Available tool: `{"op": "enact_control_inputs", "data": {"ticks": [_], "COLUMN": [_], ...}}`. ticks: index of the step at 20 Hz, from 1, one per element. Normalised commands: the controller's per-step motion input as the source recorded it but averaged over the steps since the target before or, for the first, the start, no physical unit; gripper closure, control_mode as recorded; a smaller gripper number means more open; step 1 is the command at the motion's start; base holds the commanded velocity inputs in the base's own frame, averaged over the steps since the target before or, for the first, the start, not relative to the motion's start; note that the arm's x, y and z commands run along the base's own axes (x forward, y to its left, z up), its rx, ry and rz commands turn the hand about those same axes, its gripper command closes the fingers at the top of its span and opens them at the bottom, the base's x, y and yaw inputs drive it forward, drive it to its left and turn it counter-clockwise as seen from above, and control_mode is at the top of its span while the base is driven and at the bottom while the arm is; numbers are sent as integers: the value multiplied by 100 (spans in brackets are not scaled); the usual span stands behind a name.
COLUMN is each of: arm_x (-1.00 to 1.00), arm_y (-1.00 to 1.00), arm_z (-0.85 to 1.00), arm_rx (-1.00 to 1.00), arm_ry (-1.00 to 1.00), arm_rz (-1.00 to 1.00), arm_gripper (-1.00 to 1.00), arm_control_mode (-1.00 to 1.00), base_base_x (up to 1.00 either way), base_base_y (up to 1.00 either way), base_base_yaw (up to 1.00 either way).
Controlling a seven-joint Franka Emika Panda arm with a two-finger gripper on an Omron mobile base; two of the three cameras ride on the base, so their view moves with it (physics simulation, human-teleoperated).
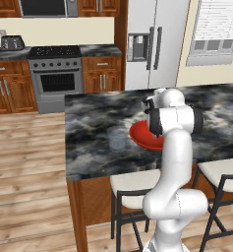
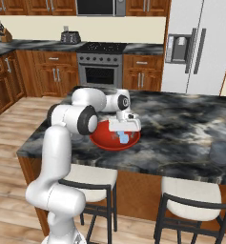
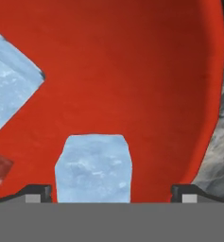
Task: There are four ice cubes in the ice bowl. Place two ice cubes in each glass of water.
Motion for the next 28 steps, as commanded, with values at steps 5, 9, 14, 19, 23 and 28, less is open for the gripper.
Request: {"op": "enact_control_inputs", "data": {"ticks": [5,9,14,19,23,28], "arm_x": [0,0,0,-7,-61,-83], "arm_y": [2,15,6,0,9,81], "arm_z": [-9,-12,-7,0,76,87], "arm_rx": [0,0,0,0,0,1], "arm_ry": [0,0,0,0,0,-4], "arm_rz": [0,0,0,0,0,1], "arm_gripper": [-100,-100,100,100,100,100], "arm_control_mode": [-100,-100,-100,-100,-100,-100], "base_base_x": [0,0,0,0,0,0], "base_base_y": [0,0,0,0,0,0], "base_base_yaw": [0,0,0,0,0,0]}}
